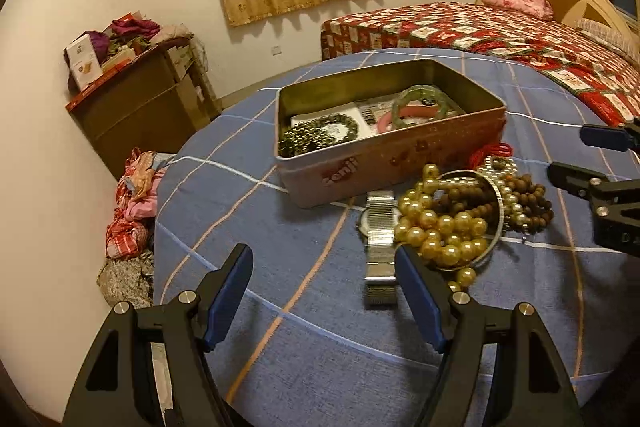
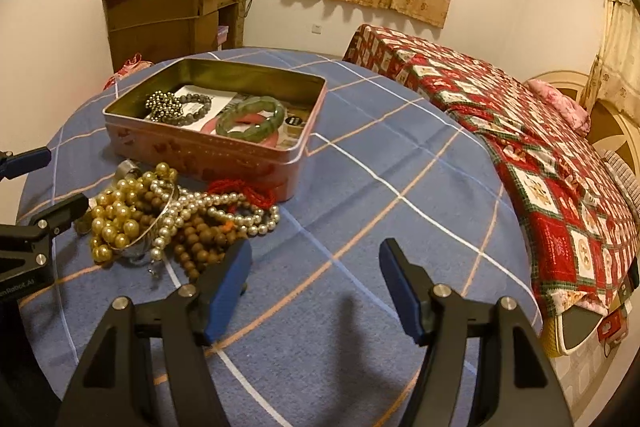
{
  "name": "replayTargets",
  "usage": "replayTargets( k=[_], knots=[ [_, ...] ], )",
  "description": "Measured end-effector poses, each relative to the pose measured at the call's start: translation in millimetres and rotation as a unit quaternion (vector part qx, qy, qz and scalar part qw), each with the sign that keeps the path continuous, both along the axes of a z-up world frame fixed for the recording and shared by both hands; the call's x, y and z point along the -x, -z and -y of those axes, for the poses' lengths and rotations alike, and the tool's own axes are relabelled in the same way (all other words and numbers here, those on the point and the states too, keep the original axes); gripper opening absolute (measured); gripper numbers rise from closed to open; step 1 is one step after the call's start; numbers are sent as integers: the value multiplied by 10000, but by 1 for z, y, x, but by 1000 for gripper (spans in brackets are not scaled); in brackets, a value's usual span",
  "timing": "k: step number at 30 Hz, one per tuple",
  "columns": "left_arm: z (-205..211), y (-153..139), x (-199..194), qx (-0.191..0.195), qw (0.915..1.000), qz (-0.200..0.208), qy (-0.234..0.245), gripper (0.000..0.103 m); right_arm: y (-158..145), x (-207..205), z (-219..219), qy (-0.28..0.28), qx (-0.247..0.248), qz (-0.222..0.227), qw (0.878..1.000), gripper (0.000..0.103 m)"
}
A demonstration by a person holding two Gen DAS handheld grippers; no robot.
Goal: Organize jewelry
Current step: 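Lower the left tool onto the silver mesh watch band and close it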
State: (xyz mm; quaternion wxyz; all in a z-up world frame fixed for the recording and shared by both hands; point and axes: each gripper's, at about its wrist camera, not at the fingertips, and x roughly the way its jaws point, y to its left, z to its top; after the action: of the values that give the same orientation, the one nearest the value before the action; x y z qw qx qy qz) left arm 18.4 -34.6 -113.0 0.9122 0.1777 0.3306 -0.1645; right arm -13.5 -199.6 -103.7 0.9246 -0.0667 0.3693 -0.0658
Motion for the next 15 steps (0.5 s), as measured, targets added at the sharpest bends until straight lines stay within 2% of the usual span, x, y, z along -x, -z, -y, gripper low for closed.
replayTargets(
  k=[5,10,14,15],
  knots=[
    [5,3,3,-51,9999,-76,101,73,0,0,-2,-8,15,2,10000,70],
    [-3,8,-5,137,9995,-273,16,71,-1,0,-3,-5,7,31,10000,71],
    [-2,16,-11,276,9977,-604,107,37,-1,0,-4,-18,14,17,10000,71],
    [-2,16,-11,348,9972,-640,175,35,0,0,-5,-26,15,11,10000,71]
  ],
)
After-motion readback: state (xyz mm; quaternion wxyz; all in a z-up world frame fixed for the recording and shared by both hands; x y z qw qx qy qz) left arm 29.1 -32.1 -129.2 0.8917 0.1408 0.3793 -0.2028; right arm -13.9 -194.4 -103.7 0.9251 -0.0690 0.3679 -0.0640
